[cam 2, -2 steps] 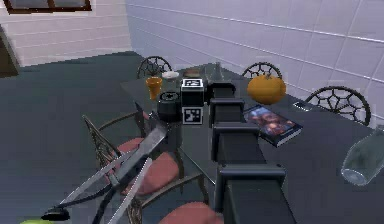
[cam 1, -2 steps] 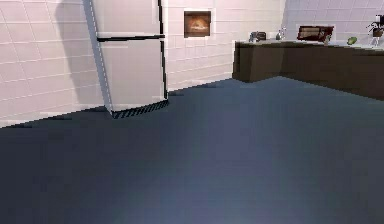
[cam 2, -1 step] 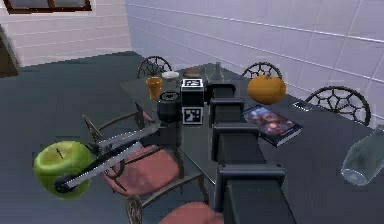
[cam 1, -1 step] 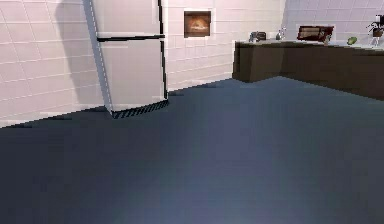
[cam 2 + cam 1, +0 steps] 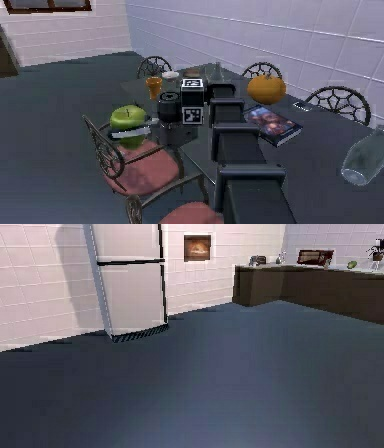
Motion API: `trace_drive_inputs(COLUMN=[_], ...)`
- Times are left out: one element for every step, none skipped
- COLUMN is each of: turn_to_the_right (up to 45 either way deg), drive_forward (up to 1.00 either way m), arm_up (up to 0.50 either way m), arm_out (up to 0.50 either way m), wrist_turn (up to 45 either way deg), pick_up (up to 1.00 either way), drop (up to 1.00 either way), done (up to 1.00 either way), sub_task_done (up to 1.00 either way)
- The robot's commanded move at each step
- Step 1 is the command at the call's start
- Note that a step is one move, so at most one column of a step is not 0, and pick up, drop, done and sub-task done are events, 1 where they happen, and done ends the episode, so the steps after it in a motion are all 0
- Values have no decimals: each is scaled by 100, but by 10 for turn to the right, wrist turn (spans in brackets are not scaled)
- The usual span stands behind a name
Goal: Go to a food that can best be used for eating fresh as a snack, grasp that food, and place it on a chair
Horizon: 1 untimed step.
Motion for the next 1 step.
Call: trace_drive_inputs(turn_to_the_right=[0], drive_forward=[0], arm_up=[0], arm_out=[0], wrist_turn=[450], pick_up=[0], drop=[0], done=[0], sub_task_done=[0])
